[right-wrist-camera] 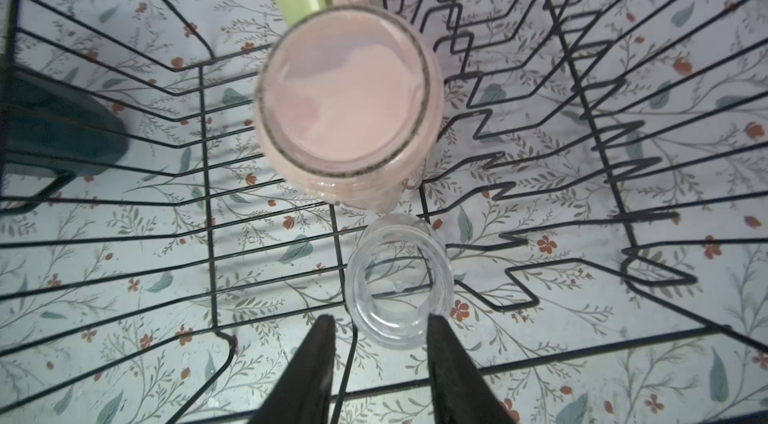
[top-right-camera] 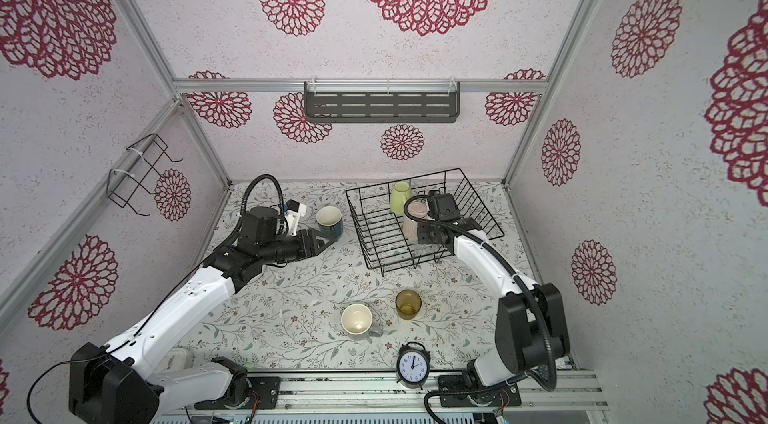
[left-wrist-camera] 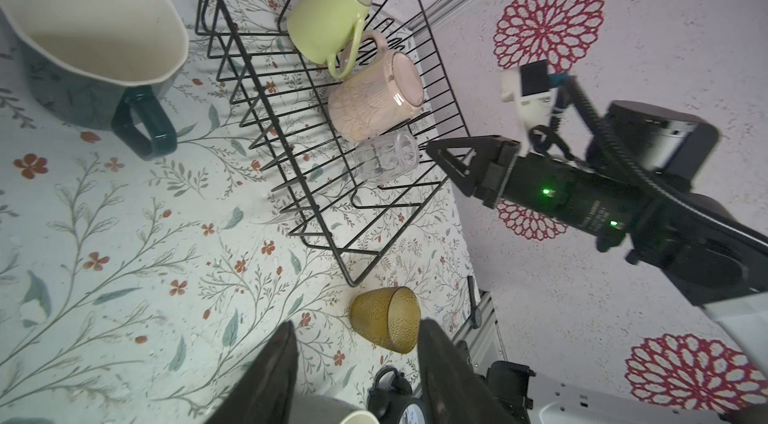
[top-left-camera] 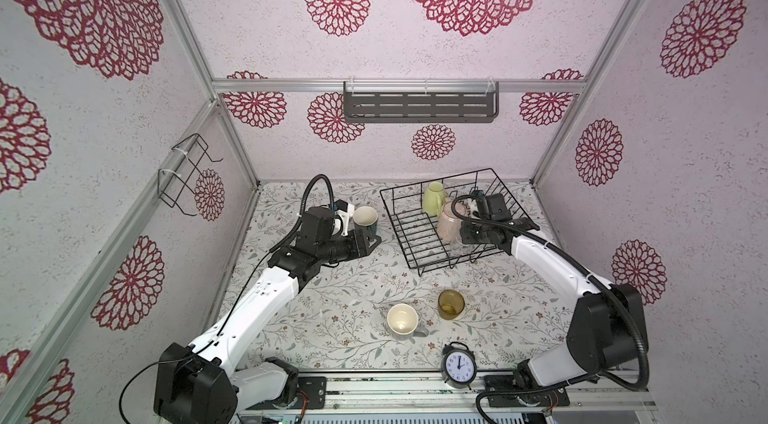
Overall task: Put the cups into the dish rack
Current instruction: 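Open and raise the right gripper while the left reaches toward the dark green mug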
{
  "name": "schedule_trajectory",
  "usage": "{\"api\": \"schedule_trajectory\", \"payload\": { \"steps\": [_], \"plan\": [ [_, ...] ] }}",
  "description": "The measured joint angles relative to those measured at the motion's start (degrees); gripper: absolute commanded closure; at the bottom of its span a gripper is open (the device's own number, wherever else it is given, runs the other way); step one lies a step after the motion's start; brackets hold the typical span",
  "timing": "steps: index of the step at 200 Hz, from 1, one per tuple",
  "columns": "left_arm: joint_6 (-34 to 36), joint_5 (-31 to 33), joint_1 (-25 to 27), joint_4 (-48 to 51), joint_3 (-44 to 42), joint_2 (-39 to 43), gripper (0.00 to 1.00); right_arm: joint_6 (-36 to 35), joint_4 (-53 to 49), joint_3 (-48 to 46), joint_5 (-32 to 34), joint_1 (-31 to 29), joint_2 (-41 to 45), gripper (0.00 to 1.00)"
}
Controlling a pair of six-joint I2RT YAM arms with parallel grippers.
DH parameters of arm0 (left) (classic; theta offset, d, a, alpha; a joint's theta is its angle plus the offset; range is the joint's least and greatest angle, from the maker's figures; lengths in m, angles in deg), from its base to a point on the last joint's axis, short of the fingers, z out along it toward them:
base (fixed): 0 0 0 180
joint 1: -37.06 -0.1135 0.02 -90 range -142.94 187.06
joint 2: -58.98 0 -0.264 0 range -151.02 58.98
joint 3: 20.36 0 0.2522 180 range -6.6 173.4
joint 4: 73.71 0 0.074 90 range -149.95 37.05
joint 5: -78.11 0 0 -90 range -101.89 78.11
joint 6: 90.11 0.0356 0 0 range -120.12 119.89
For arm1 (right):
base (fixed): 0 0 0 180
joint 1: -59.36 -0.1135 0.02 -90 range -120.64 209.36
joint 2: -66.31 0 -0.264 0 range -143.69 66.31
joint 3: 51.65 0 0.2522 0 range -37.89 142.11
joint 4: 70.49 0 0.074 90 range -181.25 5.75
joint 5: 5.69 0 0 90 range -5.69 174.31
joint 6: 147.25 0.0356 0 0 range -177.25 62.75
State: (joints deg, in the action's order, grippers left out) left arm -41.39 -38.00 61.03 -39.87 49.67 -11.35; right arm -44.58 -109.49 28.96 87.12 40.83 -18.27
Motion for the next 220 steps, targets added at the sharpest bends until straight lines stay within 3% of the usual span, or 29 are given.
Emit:
{"api": "schedule_trajectory", "payload": {
  "steps": [72, 79, 80, 85, 126, 166, 220],
  "plan": [
    [2.3, 11.1, 0.5, 6.9, 0.7, -0.8, 0.26, -0.3, 4.2, -8.6, -1.3, 0.0, 12.3, 0.29],
    [2.3, 12.2, 0.5, 7.5, 1.4, -2.0, 0.25, 0.1, 4.7, -9.6, -1.1, 0.0, 13.7, 0.13],
    [2.4, 12.4, 0.5, 7.7, 1.6, -2.4, 0.25, 0.3, 4.7, -9.7, -1.1, 0.0, 13.9, 0.05],
    [2.4, 13.5, 0.5, 8.2, 2.4, -3.5, 0.24, 0.0, 5.1, -10.3, -0.9, 0.0, 14.8, 0.01],
    [2.1, 23.2, 0.5, 11.7, 8.7, -13.3, 0.22, -0.2, 8.2, -13.1, -0.7, 0.0, 20.5, 0.01],
    [2.1, 27.5, 0.7, 12.3, 12.7, -19.6, 0.21, -1.0, 7.5, -11.5, 4.1, 0.6, 22.2, 0.01],
    [3.9, 35.7, 3.0, 12.4, 18.1, -25.7, 0.21, -0.5, 7.3, -10.4, 3.1, 0.9, 22.5, 0.01]
  ]
}}
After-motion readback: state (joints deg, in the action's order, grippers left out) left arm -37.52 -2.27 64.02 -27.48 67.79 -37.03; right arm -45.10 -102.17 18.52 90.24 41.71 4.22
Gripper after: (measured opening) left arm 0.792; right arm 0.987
